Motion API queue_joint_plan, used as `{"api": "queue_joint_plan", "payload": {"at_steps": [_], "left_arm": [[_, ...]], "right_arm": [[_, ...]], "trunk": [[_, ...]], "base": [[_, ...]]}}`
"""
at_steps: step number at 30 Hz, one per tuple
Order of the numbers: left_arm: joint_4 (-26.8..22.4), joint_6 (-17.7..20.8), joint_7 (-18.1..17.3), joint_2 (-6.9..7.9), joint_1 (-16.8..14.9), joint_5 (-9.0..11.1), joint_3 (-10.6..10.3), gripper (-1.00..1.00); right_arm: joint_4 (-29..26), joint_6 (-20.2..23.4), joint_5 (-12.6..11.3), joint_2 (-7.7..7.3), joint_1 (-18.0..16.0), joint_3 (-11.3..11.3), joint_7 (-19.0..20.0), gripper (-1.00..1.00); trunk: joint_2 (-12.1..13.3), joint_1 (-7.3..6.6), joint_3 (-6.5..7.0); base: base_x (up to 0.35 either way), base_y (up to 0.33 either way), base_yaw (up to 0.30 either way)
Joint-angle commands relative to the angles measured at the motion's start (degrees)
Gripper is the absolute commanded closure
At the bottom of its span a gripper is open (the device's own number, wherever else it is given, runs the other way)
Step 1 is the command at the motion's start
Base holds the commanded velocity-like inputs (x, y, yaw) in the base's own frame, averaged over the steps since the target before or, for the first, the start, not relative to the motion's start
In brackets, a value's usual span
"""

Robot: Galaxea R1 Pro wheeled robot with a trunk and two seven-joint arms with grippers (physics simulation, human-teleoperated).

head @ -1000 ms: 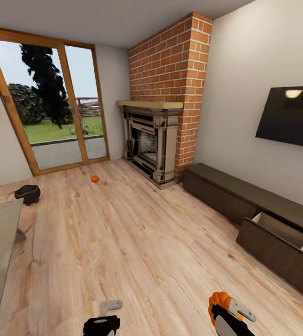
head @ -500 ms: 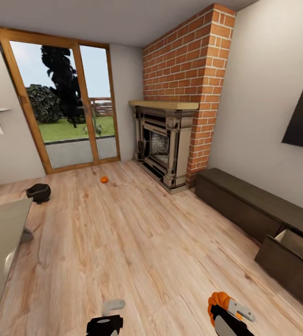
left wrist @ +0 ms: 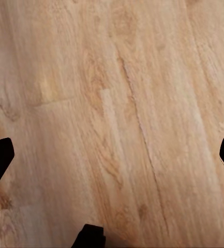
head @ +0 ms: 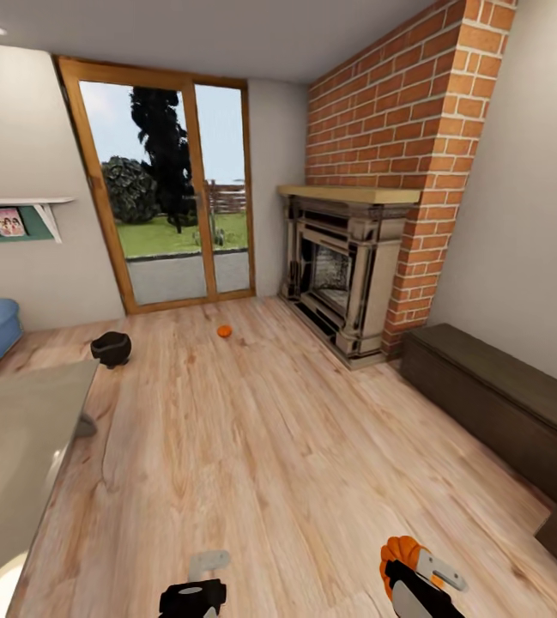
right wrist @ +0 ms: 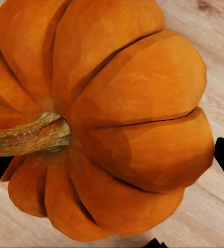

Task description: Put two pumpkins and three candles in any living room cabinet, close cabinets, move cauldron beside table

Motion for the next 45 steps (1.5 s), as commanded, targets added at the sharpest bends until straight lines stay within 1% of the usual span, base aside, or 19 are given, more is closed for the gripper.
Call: {"api": "queue_joint_plan", "payload": {"at_steps": [1,9,14,27,29,31,35,40,45], "left_arm": [[-0.06,0.26,0.49,0.05,-0.05,0.35,-0.50,-1.00],[-0.04,0.26,0.46,0.01,-0.05,0.33,-0.51,-1.00],[-0.04,0.26,0.47,0.01,-0.05,0.32,-0.51,-1.00],[-0.04,0.29,0.46,0.13,-0.05,0.47,-0.37,-1.00],[-0.04,0.33,0.46,0.21,-0.05,0.55,-0.25,-1.00],[-0.04,0.34,0.46,0.26,-0.05,0.58,-0.19,-1.00],[-0.04,0.45,0.43,0.33,-0.05,0.59,-0.24,-1.00],[-0.04,0.67,0.36,0.87,-0.05,0.47,-0.25,-1.00],[-0.04,0.96,0.27,2.89,-0.05,0.29,-0.15,-1.00]], "right_arm": [[-0.10,0.06,-0.15,-0.08,-0.04,0.52,-0.50,1.00],[-0.07,-0.07,-0.04,-0.16,-0.04,0.54,-0.42,1.00],[-0.05,-0.07,0.04,-0.17,-0.04,0.54,0.82,1.00],[0.00,0.00,0.12,-0.14,-0.04,0.62,1.43,1.00],[0.00,0.05,0.13,-0.16,-0.04,0.62,2.30,1.00],[0.02,0.09,0.14,-0.20,-0.04,0.63,3.95,1.00],[0.02,0.08,0.14,-0.33,-0.04,0.61,5.28,1.00],[0.02,0.02,0.22,-0.37,-0.04,0.60,5.54,1.00],[0.22,0.01,0.23,-0.22,-0.04,0.62,5.56,1.00]], "trunk": [[-0.04,0.04,-0.06],[-0.04,0.04,-0.06],[-0.04,0.04,-0.06],[-0.04,0.04,-0.06],[-0.04,0.04,-0.06],[-0.04,0.04,-0.06],[-0.04,0.04,-0.06],[-0.04,0.04,-0.06],[-0.04,0.04,-0.06]], "base": [[0.348,0.000,0.061],[0.350,0.000,0.011],[0.350,0.000,0.000],[0.350,0.000,0.000],[0.350,0.000,0.000],[0.350,0.000,0.000],[0.350,0.043,0.000],[0.344,0.138,0.000],[0.334,0.177,0.000]]}}
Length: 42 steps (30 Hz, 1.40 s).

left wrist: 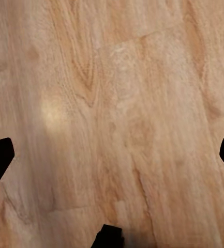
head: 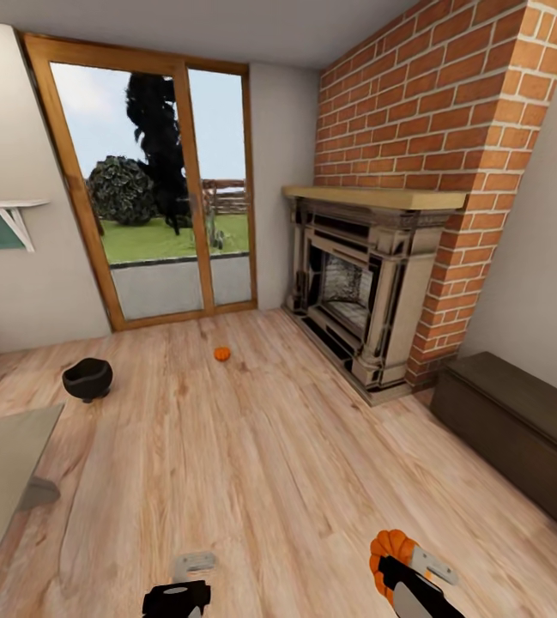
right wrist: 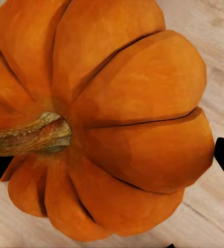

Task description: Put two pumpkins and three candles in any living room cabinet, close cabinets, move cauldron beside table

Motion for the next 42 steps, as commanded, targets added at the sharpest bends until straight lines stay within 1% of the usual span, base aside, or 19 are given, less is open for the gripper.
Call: {"api": "queue_joint_plan", "payload": {"at_steps": [1,5,10,12,13,16,18,23,29,42], "left_arm": [[-0.10,0.26,0.48,0.72,-0.04,0.41,-0.45,-1.00],[-0.15,0.23,0.49,1.36,-0.04,0.44,-0.42,-1.00],[-0.17,-0.01,0.54,0.97,-0.04,0.43,-0.36,-1.00],[-0.16,-0.20,0.56,0.27,-0.04,0.39,-0.44,-1.00],[-0.11,-0.29,0.57,-0.48,-0.04,0.42,-0.56,-1.00],[0.10,-0.40,0.57,-1.74,-0.04,0.41,-0.79,-1.00],[0.14,-0.43,0.58,-1.98,-0.04,0.39,-0.82,-1.00],[0.16,-0.37,0.58,-2.04,-0.04,0.44,-0.72,-1.00],[0.16,-0.35,0.50,-2.10,-0.04,0.44,-0.78,-1.00],[0.16,-0.35,0.49,-2.23,-0.04,0.39,-0.77,-1.00]], "right_arm": [[-0.11,0.09,-0.16,-0.07,-0.05,0.49,-0.53,1.00],[-0.02,0.04,-0.16,-0.06,-0.05,0.50,-0.53,1.00],[0.10,0.01,-0.16,-0.05,-0.05,0.50,-0.54,1.00],[0.76,0.04,-0.13,-0.04,-0.05,0.50,-0.53,1.00],[1.02,0.02,-0.10,-0.02,-0.05,0.50,-0.57,1.00],[1.27,0.02,-0.08,0.01,-0.05,0.50,-0.61,1.00],[1.31,0.02,-0.07,0.04,-0.05,0.50,-0.61,1.00],[1.33,0.00,-0.07,0.13,-0.05,0.57,-0.62,1.00],[1.34,0.00,0.01,0.72,-0.05,0.58,-0.62,1.00],[1.34,0.00,0.02,0.71,-0.05,0.58,-0.53,1.00]], "trunk": [[-0.04,0.04,-0.06],[-0.04,0.04,-0.06],[-0.04,0.04,-0.06],[-0.04,0.04,-0.06],[-0.04,0.04,-0.06],[-0.04,0.04,-0.06],[-0.04,0.04,-0.06],[-0.04,0.04,-0.06],[-0.04,0.04,-0.06],[-0.04,0.04,-0.06]], "base": [[0.333,0.159,0.000],[0.333,0.151,0.000],[0.334,0.144,0.000],[0.338,0.116,0.000],[0.340,0.104,0.000],[0.342,0.099,0.000],[0.340,0.115,0.000],[0.335,0.135,0.000],[0.334,0.122,0.000],[0.342,0.041,0.000]]}}
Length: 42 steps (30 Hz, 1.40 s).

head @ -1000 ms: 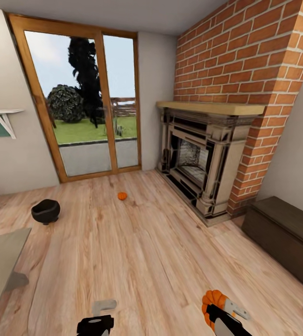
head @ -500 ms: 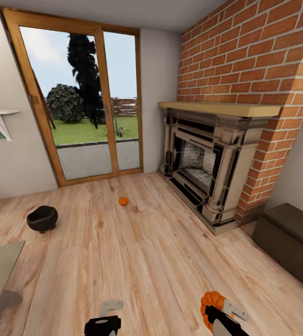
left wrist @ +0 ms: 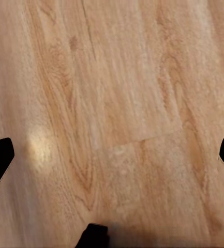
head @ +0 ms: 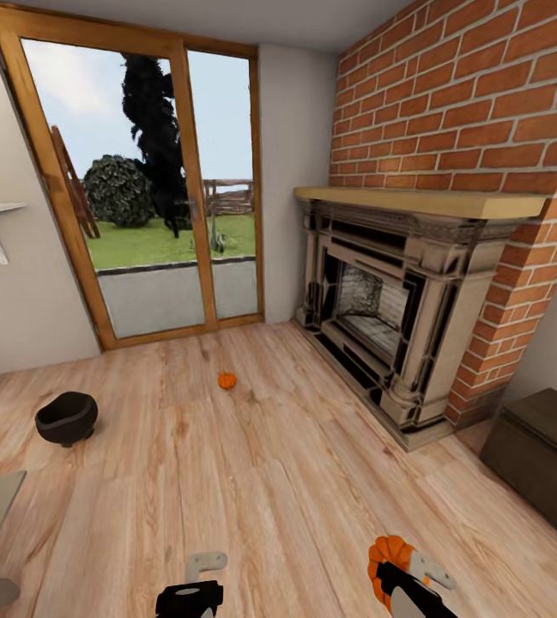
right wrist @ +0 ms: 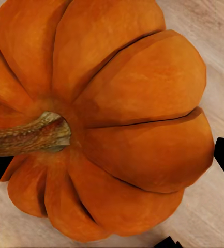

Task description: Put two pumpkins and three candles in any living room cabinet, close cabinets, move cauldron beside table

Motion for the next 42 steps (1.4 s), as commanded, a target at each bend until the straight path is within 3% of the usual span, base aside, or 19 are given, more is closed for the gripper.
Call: {"api": "queue_joint_plan", "payload": {"at_steps": [1,23,42], "left_arm": [[-0.10,0.27,0.52,0.12,-0.05,0.40,-0.51,-1.00],[-0.10,0.18,0.56,0.19,-0.05,0.34,-0.52,-1.00],[-0.10,0.18,0.58,0.02,-0.05,0.35,-0.48,-1.00]], "right_arm": [[-0.13,0.08,-0.21,-0.06,-0.04,0.50,-0.49,1.00],[0.09,0.08,-0.23,-0.10,-0.04,0.41,-0.49,1.00],[0.59,0.08,-0.21,-0.10,-0.04,0.42,-0.50,1.00]], "trunk": [[-0.04,0.04,-0.06],[-0.04,0.04,-0.06],[-0.04,0.04,-0.06]], "base": [[0.348,0.000,0.000],[0.350,0.005,0.011],[0.318,0.148,0.000]]}}
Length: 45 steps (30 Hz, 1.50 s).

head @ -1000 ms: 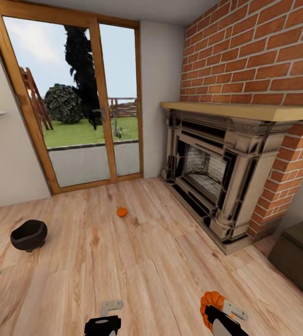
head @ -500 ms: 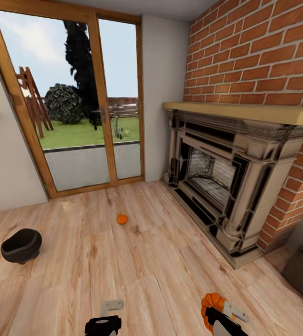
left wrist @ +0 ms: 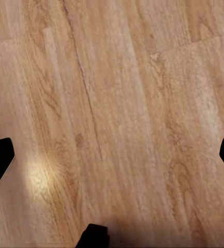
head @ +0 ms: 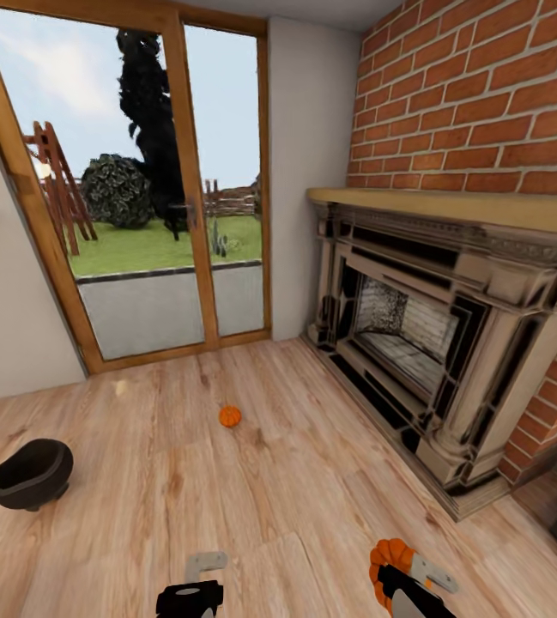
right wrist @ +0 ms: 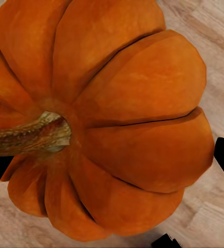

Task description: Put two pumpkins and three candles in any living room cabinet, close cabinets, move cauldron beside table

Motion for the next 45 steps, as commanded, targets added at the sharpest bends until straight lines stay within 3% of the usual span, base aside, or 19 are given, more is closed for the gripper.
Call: {"api": "queue_joint_plan", "payload": {"at_steps": [1,45], "left_arm": [[-0.10,0.27,0.47,0.06,-0.04,0.37,-0.48,-1.00],[-0.10,0.34,0.47,0.10,-0.04,0.45,-0.48,-1.00]], "right_arm": [[-0.11,0.08,-0.22,-0.07,-0.04,0.50,-0.51,1.00],[-0.24,0.08,-0.30,-0.09,-0.04,0.50,-0.44,1.00]], "trunk": [[-0.04,0.03,-0.06],[-0.04,0.03,-0.06]], "base": [[0.293,0.164,0.000],[0.293,0.118,0.000]]}}
